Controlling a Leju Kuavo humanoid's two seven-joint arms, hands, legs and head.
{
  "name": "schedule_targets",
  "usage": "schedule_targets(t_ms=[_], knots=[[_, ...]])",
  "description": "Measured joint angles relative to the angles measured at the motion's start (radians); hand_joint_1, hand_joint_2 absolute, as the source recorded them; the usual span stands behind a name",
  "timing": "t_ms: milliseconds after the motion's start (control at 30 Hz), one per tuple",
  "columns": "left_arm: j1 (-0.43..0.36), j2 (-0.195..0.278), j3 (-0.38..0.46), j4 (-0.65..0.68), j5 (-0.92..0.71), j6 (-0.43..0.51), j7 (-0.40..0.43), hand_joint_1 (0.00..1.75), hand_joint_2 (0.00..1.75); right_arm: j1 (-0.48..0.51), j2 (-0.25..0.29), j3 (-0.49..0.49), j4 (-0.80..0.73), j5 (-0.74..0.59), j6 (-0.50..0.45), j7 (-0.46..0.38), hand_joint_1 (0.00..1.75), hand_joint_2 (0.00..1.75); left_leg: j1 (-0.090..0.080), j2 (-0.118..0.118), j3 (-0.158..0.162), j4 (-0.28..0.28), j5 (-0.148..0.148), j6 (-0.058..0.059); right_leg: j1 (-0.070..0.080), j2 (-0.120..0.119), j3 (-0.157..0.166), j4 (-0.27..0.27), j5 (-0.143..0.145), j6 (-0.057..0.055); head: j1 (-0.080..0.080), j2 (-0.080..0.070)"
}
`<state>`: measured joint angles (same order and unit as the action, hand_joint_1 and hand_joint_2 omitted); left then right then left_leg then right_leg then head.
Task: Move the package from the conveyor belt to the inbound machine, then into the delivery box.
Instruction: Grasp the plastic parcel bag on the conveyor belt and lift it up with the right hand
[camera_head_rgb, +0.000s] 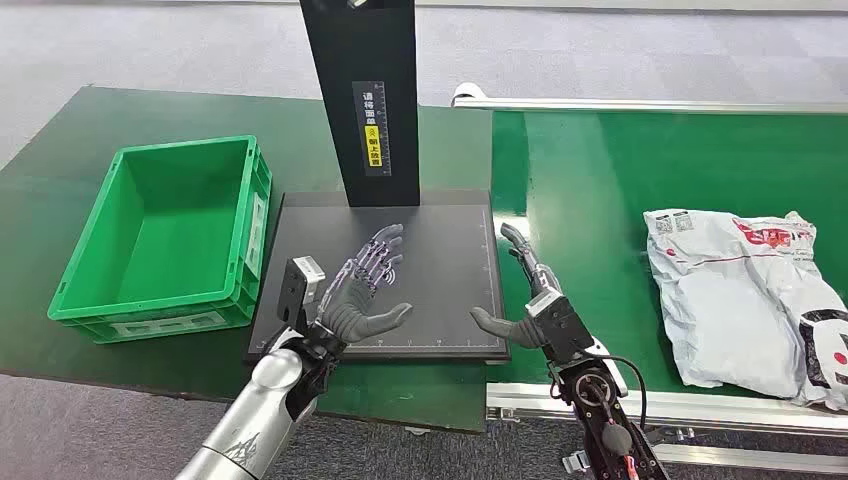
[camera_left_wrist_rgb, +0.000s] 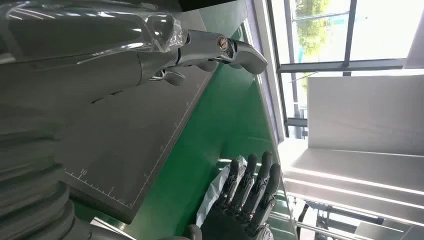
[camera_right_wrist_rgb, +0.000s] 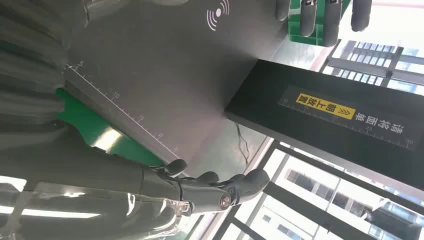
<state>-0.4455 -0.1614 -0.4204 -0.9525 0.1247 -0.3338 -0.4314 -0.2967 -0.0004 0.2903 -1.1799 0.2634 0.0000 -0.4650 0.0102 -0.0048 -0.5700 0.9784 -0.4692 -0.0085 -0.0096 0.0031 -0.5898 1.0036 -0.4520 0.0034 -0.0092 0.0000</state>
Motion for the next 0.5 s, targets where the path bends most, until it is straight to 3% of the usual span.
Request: schedule_targets(t_ms=[500], knots=[[0.000, 0.000, 0.000, 0.000, 0.000, 0.000, 0.000, 0.00, 1.75, 0.000, 0.000, 0.000, 0.000, 0.001, -0.003, 0.001, 0.00, 1.75, 0.000, 0.000, 0.000, 0.000, 0.000, 0.000, 0.000, 0.000, 0.000, 0.000, 0.000, 0.000, 0.000, 0.000]])
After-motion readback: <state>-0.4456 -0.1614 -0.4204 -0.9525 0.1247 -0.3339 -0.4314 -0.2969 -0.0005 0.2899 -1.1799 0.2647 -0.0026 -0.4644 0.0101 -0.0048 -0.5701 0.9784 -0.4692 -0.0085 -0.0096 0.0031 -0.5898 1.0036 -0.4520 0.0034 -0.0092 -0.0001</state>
